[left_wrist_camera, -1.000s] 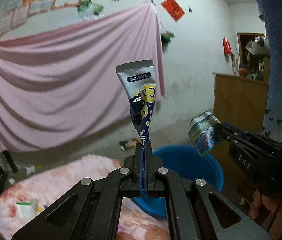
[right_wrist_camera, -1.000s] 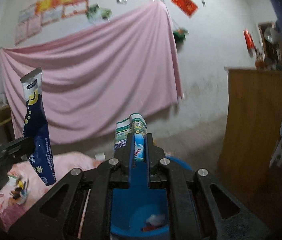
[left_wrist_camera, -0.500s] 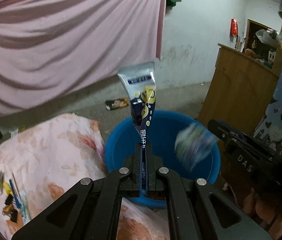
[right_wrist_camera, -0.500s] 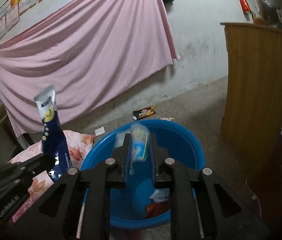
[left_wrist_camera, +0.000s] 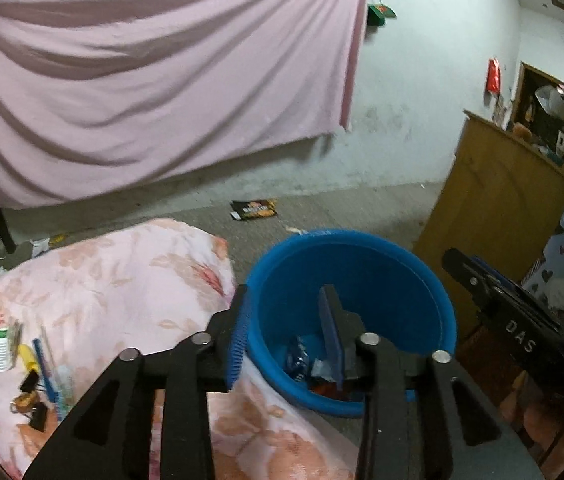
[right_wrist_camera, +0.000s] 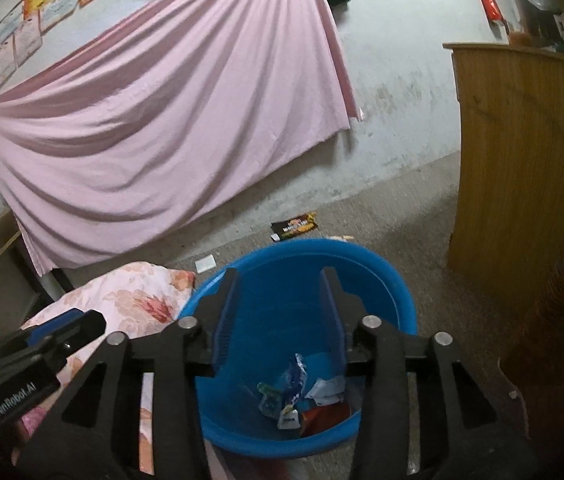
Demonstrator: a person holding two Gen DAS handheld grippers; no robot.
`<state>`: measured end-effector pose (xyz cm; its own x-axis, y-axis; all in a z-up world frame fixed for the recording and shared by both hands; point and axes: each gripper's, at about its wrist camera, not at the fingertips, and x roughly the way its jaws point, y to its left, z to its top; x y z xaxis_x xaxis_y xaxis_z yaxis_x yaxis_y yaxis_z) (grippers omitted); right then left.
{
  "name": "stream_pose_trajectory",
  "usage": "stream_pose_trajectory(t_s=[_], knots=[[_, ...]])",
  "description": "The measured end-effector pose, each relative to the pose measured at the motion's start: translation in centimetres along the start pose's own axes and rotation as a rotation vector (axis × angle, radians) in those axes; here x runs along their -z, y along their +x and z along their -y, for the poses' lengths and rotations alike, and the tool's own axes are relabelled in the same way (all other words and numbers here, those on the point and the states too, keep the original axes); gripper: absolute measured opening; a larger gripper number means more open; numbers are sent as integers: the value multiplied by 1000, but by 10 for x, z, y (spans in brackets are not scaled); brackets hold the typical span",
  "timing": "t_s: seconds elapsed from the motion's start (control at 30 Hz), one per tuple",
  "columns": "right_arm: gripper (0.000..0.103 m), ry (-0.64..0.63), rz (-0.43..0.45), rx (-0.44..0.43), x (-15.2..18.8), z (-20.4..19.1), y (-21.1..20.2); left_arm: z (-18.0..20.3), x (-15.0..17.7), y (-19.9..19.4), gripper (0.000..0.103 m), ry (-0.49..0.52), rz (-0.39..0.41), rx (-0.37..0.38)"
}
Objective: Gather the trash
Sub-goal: 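Move both tools back over the bed toward the remaining trash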
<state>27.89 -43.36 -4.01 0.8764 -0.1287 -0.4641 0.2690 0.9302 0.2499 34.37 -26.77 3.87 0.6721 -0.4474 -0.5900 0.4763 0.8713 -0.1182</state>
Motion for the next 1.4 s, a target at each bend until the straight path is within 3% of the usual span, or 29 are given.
stream_pose_trajectory(t_s=[0.23, 0.3, 0.4, 0.47, 0.77, 1.03, 1.4], knots=[[93, -22, 130, -50, -6, -20, -24, -34, -3, -45, 60, -76, 148, -48], [97, -26, 166, -72, -7, -25, -30, -44, -2, -60, 78, -91, 199, -74], [103, -45, 237, -96, -7, -36, -42, -59, 0, -82, 96, -116, 283, -122], [103, -53, 277, -114, -6, -43, -48, -68, 3, -96, 100, -126, 337, -166], [103, -96, 420, -199, 0, -81, -69, -108, 30, -148, 100, -125, 479, -303], [103, -179, 463, -288, 13, -125, -77, -138, 56, -174, 100, -149, 542, -412], [103, -283, 501, -346, 35, -174, -82, -176, 91, -201, 100, -196, 597, -515]])
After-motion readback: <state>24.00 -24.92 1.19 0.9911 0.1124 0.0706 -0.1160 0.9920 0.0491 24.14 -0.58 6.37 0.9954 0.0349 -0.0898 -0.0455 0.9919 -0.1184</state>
